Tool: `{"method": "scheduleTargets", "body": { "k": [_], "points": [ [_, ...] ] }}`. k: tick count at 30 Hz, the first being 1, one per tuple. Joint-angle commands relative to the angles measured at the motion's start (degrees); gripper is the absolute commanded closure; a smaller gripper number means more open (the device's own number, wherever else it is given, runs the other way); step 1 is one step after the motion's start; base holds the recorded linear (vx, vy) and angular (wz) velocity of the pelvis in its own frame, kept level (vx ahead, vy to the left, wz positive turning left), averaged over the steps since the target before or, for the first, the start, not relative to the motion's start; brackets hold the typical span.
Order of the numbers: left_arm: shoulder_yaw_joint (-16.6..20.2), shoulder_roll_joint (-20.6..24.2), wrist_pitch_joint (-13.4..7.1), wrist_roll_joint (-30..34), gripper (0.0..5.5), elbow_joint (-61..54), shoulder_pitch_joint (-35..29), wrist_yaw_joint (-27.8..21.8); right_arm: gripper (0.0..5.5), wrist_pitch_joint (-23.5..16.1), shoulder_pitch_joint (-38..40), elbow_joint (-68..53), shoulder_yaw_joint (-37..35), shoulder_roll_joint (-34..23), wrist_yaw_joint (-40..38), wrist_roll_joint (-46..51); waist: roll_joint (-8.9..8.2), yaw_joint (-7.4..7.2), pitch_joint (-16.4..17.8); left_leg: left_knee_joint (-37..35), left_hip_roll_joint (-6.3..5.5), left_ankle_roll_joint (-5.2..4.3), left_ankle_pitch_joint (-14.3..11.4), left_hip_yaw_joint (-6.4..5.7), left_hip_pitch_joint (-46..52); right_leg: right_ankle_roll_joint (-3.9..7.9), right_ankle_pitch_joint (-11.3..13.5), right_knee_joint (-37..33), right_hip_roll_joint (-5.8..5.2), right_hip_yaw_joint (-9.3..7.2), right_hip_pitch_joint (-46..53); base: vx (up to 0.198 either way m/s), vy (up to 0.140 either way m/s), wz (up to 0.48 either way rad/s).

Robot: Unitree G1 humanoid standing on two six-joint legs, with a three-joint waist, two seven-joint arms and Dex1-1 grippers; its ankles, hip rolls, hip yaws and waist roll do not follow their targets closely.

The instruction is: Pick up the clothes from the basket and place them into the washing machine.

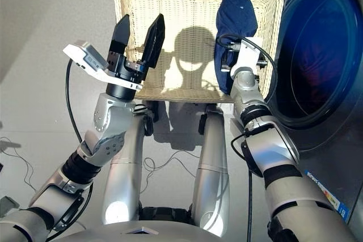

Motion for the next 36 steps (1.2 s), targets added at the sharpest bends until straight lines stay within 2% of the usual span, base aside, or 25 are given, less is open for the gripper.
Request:
{"method": "scheduleTargets", "body": {
  "k": [1,10,21,22,23,31,36],
  "points": [
    [1.2,-0.2,-1.2,2.7,0.00,-7.6,-1.1,0.7,0.00,0.2,-2.0,0.0,2.8,0.3,0.1,-3.9,2.97,1.98,-0.9,0.7,2.07,-1.21,1.0,2.05,-1.5,1.33,-2.8,1.6,0.05,-1.64,2.0,0.000,0.000,0.000],
    [1.5,0.4,-1.3,2.3,0.00,-8.1,-2.0,2.0,0.00,0.7,-4.3,1.9,2.9,3.1,0.1,-2.3,3.39,2.02,-0.9,1.8,1.98,-1.26,1.0,1.20,-3.9,1.19,-3.3,3.0,-0.12,-2.46,-0.1,0.000,0.000,0.000],
    [1.1,1.3,-1.1,2.3,0.00,-8.2,-1.6,2.1,0.00,1.0,-5.0,3.9,2.2,1.9,0.7,-0.3,3.81,2.00,-0.9,1.4,2.15,-1.17,1.2,1.74,-4.4,0.96,-3.3,3.4,0.16,-2.35,-1.4,0.000,0.000,0.000],
    [1.1,1.4,-1.0,2.3,0.00,-8.3,-1.6,2.1,0.39,1.0,-4.9,3.7,2.4,2.0,0.9,-0.4,3.72,2.02,-0.9,1.4,2.13,-1.13,1.3,1.73,-4.3,0.90,-3.3,3.2,0.20,-2.34,-1.3,0.000,0.000,0.000],
    [1.2,1.5,-1.0,2.4,0.00,-8.3,-1.7,2.2,5.50,1.0,-4.9,3.7,2.5,2.0,1.0,-0.4,3.67,2.06,-0.9,1.3,2.10,-1.11,1.3,1.69,-4.2,0.91,-3.2,3.2,0.22,-2.32,-1.2,0.000,0.000,0.000],
    [1.3,1.8,-1.0,2.5,0.00,-8.4,-2.0,2.6,5.50,0.5,-4.4,3.6,2.3,2.2,1.0,-0.3,3.54,1.72,-0.9,0.6,2.06,-1.04,1.5,1.77,-3.6,0.97,-2.9,2.4,0.05,-2.28,-0.6,0.000,0.000,0.000],
    [1.4,1.9,-1.0,2.5,0.00,-8.5,-2.1,2.6,5.50,-1.5,-2.8,0.8,0.7,1.7,0.1,2.5,3.25,1.35,-0.9,-0.5,1.77,-0.97,1.8,1.80,-2.9,0.95,-2.5,1.5,-0.07,-2.34,0.1,0.000,0.000,0.000]
  ]
}}
